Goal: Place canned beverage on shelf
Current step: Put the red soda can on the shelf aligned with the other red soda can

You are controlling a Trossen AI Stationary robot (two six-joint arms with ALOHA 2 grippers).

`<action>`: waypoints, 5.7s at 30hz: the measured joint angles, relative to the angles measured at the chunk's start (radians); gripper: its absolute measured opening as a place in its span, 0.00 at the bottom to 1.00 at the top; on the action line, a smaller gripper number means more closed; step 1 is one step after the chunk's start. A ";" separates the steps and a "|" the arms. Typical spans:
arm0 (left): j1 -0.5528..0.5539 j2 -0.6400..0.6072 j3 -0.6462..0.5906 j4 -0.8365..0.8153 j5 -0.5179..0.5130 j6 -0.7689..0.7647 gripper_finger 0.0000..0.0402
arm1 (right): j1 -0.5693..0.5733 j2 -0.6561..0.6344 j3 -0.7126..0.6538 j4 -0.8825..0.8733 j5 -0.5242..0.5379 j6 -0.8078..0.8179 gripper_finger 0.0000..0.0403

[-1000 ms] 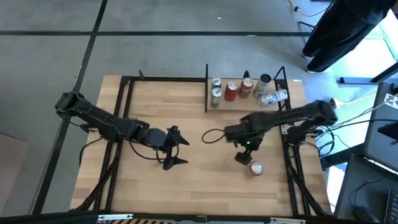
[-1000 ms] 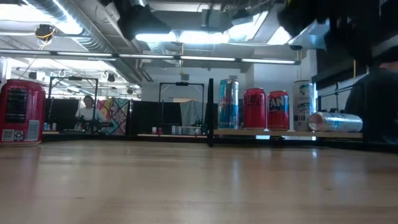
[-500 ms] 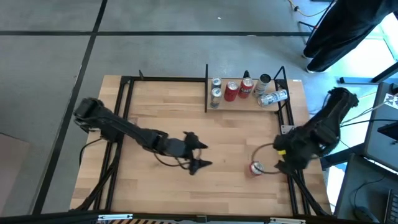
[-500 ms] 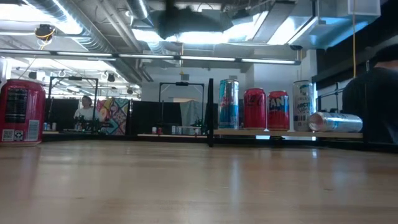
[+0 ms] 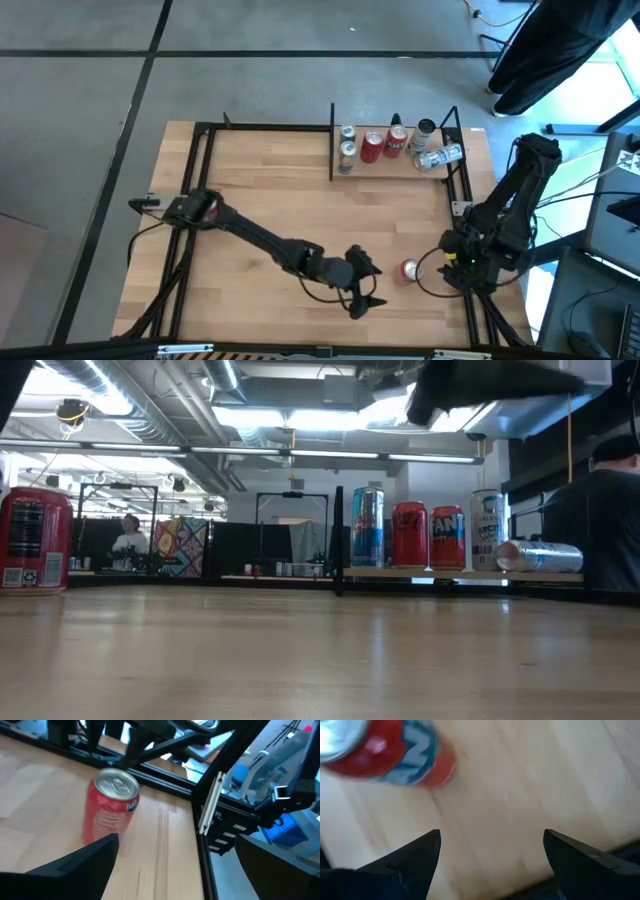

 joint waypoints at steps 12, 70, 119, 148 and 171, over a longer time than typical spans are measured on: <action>0.077 0.243 0.061 0.241 0.053 -0.061 0.99 | -0.005 0.000 -0.133 0.129 0.229 0.147 0.85; -0.001 0.218 0.060 0.105 -0.183 -0.029 0.98 | -0.144 0.007 -0.164 0.502 0.118 -0.182 0.85; -0.073 0.043 0.060 -0.309 -0.025 -0.116 0.98 | -0.035 0.019 -0.023 0.559 0.264 -0.390 0.85; -0.058 0.043 0.060 -0.314 -0.029 -0.124 0.98 | -0.017 0.399 -0.022 0.795 0.539 -0.626 0.84; 0.004 -0.346 -0.026 -0.817 0.094 0.017 0.99 | -0.435 -0.029 0.101 0.327 0.501 -0.788 0.65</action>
